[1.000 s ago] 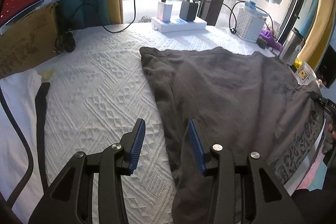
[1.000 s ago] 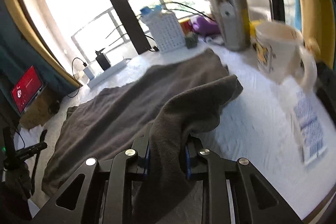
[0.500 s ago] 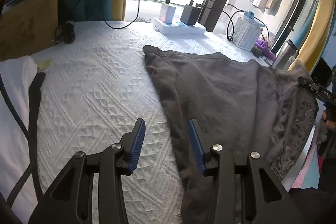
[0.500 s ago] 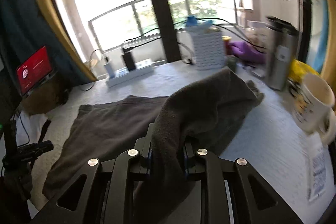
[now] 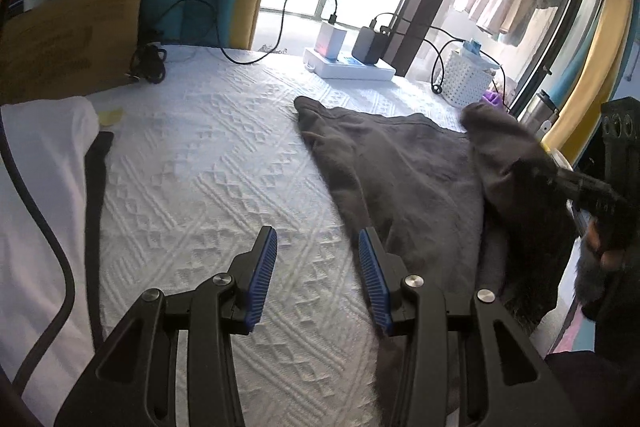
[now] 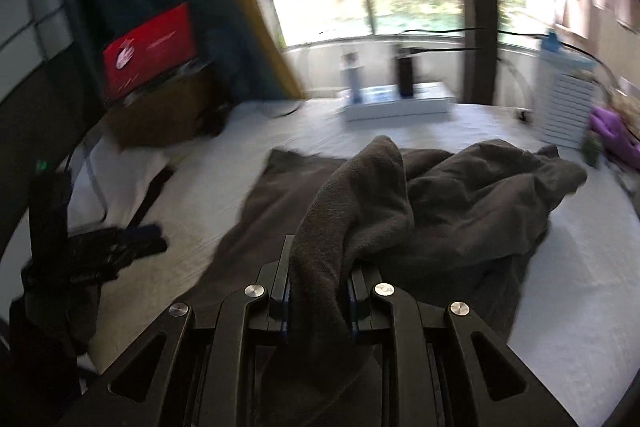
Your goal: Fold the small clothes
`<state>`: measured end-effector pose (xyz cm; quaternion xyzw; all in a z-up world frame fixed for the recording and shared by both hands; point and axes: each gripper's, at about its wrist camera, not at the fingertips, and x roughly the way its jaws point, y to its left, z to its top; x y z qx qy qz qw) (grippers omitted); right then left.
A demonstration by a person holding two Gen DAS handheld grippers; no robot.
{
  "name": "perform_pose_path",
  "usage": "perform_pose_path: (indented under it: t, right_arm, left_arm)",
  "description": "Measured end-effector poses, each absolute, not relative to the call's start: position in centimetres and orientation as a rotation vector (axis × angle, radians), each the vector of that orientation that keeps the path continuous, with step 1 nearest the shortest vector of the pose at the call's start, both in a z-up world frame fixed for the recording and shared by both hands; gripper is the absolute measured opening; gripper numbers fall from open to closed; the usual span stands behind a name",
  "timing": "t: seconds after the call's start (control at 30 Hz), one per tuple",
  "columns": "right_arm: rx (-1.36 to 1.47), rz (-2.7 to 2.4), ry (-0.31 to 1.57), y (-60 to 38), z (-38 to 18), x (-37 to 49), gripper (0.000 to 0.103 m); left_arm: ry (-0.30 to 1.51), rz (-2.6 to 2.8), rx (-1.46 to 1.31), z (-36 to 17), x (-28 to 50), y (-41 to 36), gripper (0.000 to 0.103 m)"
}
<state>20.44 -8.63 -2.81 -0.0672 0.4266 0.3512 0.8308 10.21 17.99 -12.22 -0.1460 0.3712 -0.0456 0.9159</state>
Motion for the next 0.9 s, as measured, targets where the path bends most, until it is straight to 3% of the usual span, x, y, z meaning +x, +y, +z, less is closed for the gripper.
perform_pose_path:
  t: [0.6, 0.7, 0.83, 0.9]
  right_arm:
    - [-0.381, 0.939, 1.019, -1.9, -7.8, 12.7, 0.02]
    - [-0.436, 0.952, 1.018, -1.7, -8.4, 11.6, 0.025]
    - [-0.428, 1.034, 1.031, -1.9, -8.5, 10.5, 0.071]
    - [-0.44, 1.063, 1.004, -2.1, -8.1, 9.6, 0.074]
  left_arm:
    - [0.754, -0.089, -0.291, -11.7, 8.2, 18.0, 0.042]
    - [0.758, -0.096, -0.28, -11.4, 8.2, 17.4, 0.042]
    - [0.765, -0.094, -0.26, -10.8, 8.5, 16.6, 0.042]
    - [0.765, -0.091, -0.242, -10.3, 8.7, 16.1, 0.042]
